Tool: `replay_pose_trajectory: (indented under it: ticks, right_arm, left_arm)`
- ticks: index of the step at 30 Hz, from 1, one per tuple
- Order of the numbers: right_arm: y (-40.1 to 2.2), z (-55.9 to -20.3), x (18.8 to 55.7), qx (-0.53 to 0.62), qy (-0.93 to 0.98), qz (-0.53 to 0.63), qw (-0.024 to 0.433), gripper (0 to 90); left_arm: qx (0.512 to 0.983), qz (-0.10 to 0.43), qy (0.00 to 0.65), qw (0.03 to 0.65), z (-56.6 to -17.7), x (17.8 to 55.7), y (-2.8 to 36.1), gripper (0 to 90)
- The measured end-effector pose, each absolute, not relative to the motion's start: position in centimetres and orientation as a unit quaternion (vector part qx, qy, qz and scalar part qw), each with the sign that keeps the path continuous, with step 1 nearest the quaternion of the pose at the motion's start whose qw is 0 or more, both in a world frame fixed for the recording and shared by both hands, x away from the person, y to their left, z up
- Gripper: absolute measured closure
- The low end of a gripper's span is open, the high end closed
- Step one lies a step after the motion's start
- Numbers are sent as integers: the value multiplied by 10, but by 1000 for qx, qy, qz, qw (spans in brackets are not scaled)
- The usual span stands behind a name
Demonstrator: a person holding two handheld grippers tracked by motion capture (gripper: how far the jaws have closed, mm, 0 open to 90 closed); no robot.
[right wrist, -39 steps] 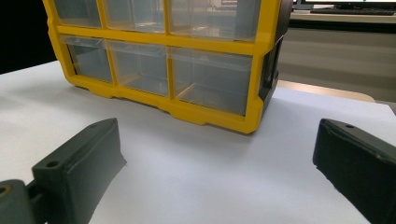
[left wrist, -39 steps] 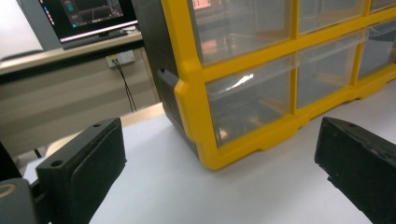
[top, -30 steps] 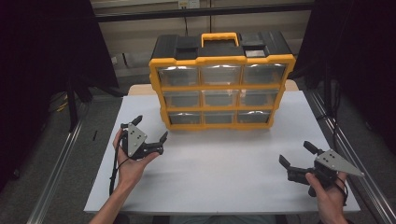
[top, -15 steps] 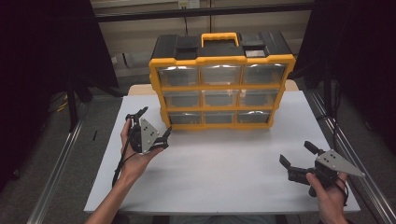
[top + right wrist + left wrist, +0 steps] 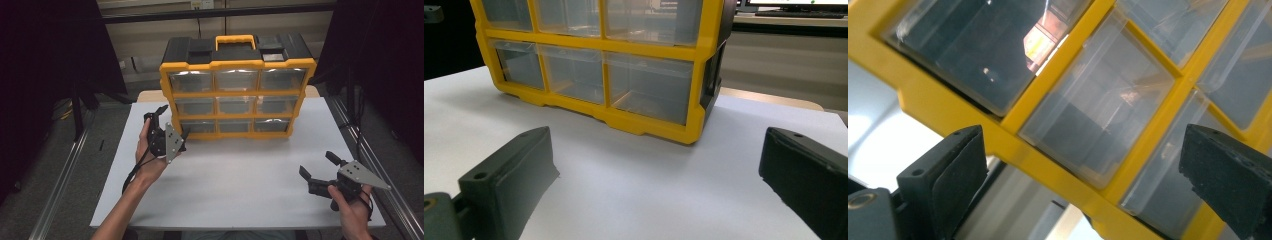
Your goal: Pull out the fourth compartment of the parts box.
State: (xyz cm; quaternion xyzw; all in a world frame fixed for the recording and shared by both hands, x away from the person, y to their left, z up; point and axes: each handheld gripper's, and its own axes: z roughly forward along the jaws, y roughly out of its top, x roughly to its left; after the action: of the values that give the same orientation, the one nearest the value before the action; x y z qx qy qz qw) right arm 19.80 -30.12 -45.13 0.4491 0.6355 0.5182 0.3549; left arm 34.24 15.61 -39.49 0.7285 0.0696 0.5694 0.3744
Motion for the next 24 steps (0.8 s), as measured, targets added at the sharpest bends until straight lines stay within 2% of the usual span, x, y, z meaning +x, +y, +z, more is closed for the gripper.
replay_pose_trajectory:
  ticks: [4, 11, 12, 24]
  right_arm:
    - [-301, -451, 198, 449, 635, 519, 355, 12]
    - [-301, -451, 198, 446, 635, 521, 355, 12]
    - [-301, -451, 198, 447, 636, 519, 355, 12]
    - [-301, -451, 198, 446, 637, 521, 353, 12]
  left_arm:
    - [735, 586, 32, 341, -392, 345, 153, 61]
    - [729, 608, 9, 314, -389, 348, 149, 69]
    - [729, 621, -6, 287, -390, 348, 147, 79]
    - [703, 677, -65, 207, -394, 355, 135, 119]
